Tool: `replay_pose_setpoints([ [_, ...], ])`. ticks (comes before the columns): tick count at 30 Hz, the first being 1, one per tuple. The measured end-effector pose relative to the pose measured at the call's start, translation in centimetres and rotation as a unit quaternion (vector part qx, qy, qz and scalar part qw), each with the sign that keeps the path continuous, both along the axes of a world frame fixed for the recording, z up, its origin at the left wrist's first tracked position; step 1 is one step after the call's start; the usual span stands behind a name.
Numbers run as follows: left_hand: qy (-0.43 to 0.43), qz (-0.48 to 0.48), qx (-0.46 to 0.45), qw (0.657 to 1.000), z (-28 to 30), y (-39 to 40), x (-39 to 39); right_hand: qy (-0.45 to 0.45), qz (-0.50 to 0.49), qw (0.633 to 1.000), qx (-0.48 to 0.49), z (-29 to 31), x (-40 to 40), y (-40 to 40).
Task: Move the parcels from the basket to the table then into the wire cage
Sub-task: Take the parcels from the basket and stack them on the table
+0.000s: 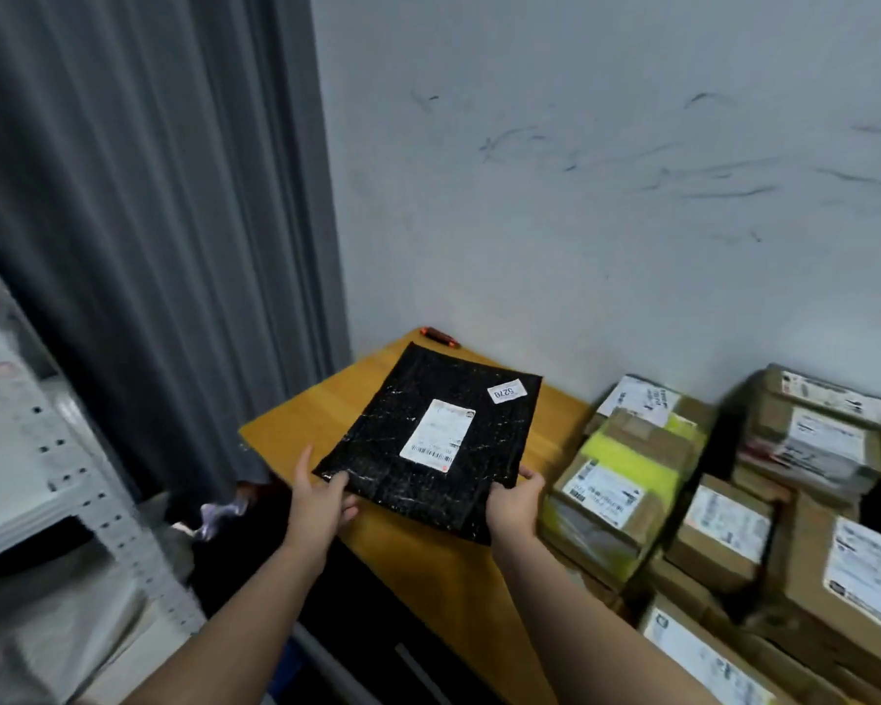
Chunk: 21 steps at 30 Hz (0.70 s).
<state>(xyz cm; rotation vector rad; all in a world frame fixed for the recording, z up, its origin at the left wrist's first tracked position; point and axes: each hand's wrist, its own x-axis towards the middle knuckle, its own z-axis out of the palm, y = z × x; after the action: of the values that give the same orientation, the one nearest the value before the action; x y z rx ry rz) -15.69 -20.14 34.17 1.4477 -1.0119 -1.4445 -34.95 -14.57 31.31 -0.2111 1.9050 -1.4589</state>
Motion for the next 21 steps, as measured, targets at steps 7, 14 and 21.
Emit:
replay_pose_setpoints([
  [7, -0.162, -0.148, 0.055, 0.974, -5.2, -5.8, -10.1, 0.095, 0.028, 0.994, 0.051, -3.5, -4.8, -4.1],
  [14, -0.333, -0.246, 0.018, 0.91, -9.5, -10.0, -14.3, 0.08, 0.169, 0.966, 0.181, -7.1, -6.1, -6.3],
  [21, -0.298, -0.225, 0.136, 0.918, -12.7, -10.1, -15.2, 0.053, 0.206, 0.947, 0.24, -9.4, -8.1, -6.5],
])
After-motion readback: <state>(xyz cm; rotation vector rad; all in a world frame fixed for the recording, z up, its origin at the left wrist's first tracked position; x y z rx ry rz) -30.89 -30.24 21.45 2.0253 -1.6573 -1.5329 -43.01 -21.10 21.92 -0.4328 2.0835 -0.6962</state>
